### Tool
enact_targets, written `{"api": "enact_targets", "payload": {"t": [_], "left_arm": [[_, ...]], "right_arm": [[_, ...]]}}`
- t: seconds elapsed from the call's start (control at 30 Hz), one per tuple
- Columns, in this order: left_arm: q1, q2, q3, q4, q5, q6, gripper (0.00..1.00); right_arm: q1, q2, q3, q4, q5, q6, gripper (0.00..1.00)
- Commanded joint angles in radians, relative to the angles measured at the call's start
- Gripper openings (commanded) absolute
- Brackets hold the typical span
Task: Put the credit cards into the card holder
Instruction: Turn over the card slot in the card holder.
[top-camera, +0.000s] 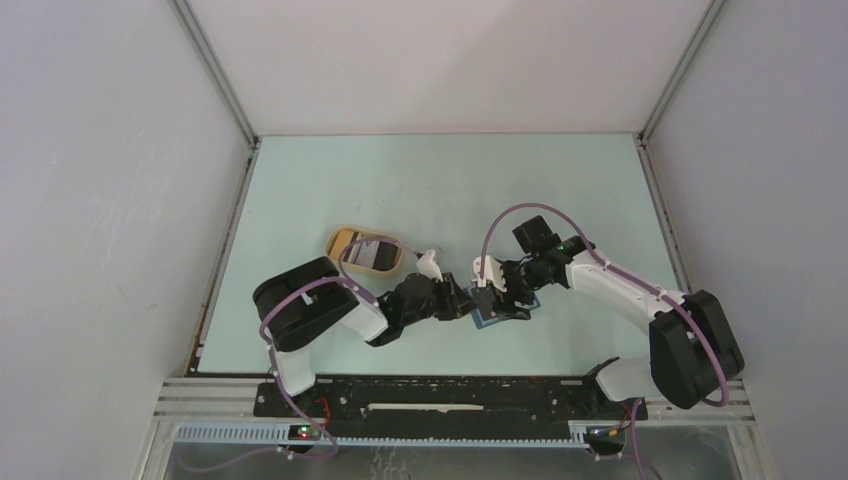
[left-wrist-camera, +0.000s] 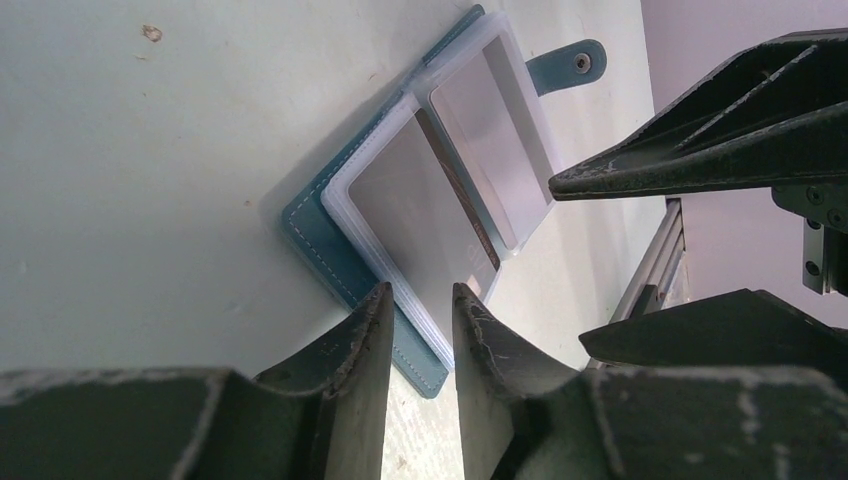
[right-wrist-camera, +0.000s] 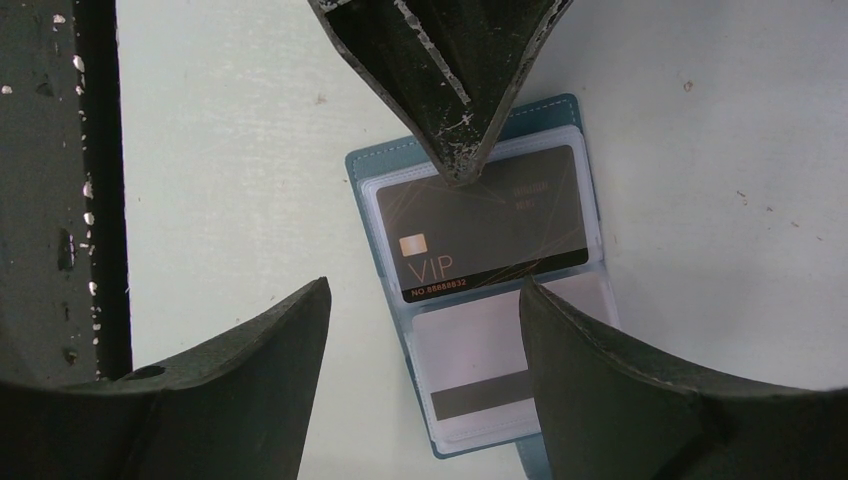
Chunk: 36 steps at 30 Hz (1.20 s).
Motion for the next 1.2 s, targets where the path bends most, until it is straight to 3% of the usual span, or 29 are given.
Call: {"api": "enact_targets", "payload": {"t": [0.0,0.43,1.17], "left_arm": [[-0.004,-0.010,0.026,0.045,0.001,0.003,0.33],[-0.004,-0.005,0.005,0.093,0.006,0.010,0.33],[-0.003,0.005,0.010,0.112,0.020,0.007,0.33]], "right_arm": [[0.014,0.002,-0.013,0.051,-0.001,0.027,0.77],[0.125,0.066,-0.064,0.237,0.166,0.100,0.81],[0.155,0.077,-0.064,0.241,0.185,0.106,0.85]]}}
